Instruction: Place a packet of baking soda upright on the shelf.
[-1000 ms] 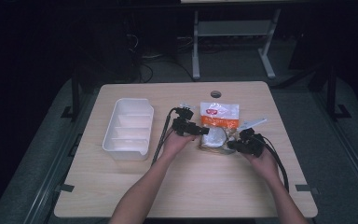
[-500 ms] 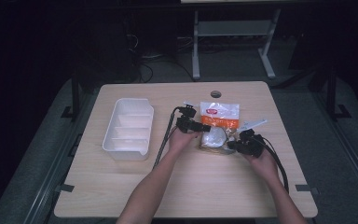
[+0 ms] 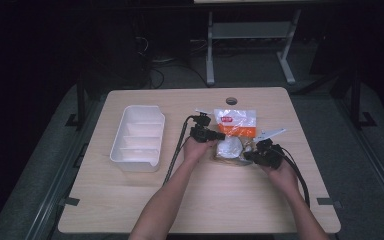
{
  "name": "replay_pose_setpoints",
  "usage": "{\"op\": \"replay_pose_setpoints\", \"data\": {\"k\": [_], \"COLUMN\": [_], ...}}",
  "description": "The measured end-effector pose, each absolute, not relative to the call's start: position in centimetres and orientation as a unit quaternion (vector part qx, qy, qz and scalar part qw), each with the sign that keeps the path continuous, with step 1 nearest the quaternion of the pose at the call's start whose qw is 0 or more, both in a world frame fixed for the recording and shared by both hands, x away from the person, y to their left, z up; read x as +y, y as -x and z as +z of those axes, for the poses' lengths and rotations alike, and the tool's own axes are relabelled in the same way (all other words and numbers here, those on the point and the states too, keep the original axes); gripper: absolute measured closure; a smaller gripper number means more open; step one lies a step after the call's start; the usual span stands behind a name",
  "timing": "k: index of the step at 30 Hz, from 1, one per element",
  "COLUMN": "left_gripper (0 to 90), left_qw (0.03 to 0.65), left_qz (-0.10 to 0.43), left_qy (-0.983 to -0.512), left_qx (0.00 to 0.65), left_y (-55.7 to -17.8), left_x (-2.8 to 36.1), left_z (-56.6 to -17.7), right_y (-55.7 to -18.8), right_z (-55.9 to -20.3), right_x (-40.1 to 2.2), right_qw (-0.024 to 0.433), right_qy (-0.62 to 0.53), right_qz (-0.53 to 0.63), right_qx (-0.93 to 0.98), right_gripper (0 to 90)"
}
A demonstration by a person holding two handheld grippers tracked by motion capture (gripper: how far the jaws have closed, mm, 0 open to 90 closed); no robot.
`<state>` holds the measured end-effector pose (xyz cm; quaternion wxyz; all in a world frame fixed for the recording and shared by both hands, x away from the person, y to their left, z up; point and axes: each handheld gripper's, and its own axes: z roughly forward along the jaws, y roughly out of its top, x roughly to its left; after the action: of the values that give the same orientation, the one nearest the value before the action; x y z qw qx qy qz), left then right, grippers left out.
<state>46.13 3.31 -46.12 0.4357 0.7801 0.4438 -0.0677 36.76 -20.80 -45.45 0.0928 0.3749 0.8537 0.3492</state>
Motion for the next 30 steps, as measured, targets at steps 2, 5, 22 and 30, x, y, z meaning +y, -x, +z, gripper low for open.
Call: {"op": "replay_pose_setpoints", "data": {"k": [2,5,22,30], "left_gripper": [85.4,86.4,88.8,88.9], "left_qw": [0.439,0.443,0.482,0.496], "left_qz": [-0.063,-0.064,-0.057,-0.052], "left_qy": [-0.783,-0.782,-0.782,-0.784], "left_qx": [0.437,0.433,0.392,0.37], "left_y": [-45.9,-45.8,-43.3,-42.2], "left_x": [3.4,3.5,5.2,5.9], "left_z": [-45.9,-45.8,-44.8,-44.5], "right_y": [-36.7,-36.7,-35.7,-35.8], "right_z": [-45.5,-45.5,-43.7,-44.0], "right_x": [-20.8,-20.8,-23.7,-25.0], "right_qw": [0.093,0.088,0.109,0.096], "right_qy": [-0.373,-0.373,-0.393,-0.406], "right_qz": [0.349,0.352,0.429,0.447], "right_qx": [0.854,0.854,0.806,0.791], "right_gripper": [88.4,85.1,49.9,40.0]}}
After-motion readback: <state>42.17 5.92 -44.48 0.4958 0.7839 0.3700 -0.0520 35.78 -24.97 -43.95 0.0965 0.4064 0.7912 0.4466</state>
